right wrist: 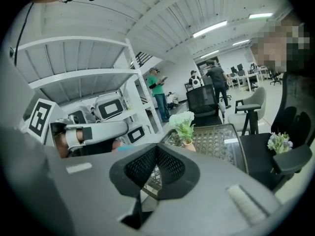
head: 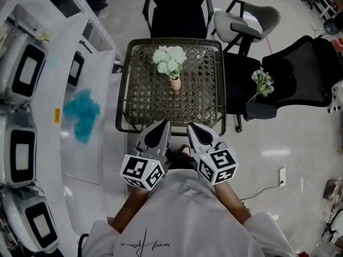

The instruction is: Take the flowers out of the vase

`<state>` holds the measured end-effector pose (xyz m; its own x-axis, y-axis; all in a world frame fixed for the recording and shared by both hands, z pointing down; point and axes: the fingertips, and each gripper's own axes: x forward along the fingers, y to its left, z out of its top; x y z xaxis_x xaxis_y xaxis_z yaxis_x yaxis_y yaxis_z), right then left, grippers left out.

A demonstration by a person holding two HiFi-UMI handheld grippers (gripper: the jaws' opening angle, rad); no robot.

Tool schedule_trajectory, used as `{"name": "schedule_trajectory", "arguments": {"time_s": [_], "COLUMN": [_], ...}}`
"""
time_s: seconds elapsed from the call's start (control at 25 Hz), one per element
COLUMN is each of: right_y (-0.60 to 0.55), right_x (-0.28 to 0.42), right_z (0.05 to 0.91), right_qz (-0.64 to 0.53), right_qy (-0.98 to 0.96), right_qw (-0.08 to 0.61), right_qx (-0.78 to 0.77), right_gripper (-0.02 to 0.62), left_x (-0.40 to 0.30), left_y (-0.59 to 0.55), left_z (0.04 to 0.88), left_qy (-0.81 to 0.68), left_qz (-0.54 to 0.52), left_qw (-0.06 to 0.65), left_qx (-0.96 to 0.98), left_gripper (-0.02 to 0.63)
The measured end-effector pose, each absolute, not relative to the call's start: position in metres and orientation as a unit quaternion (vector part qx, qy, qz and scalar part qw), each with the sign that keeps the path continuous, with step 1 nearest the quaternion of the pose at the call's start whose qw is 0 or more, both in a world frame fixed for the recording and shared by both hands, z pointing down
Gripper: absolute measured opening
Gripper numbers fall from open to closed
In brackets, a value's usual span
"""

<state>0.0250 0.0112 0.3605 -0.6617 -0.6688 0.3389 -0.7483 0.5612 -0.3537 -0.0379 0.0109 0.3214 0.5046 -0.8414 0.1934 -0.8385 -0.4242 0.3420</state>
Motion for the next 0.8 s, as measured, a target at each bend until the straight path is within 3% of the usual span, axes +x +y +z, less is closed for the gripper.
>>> {"name": "schedule_trajectory", "arguments": {"time_s": [0.8], "right_y": [-0.032], "right_x": [0.001], "right_z": [0.358], "right_qz": [0.222], "right_qy": [-0.884], "right_qw": [0.092], "right_qx": [0.4], "right_gripper": [0.006], "left_x": [-0.052], "left_y": [-0.044], "left_z": [0.347], "left_qy": [-0.498], "left_qz": [0.013], "left_qw": [0.2], "left_qx": [0.844], "left_gripper": [0.005]}}
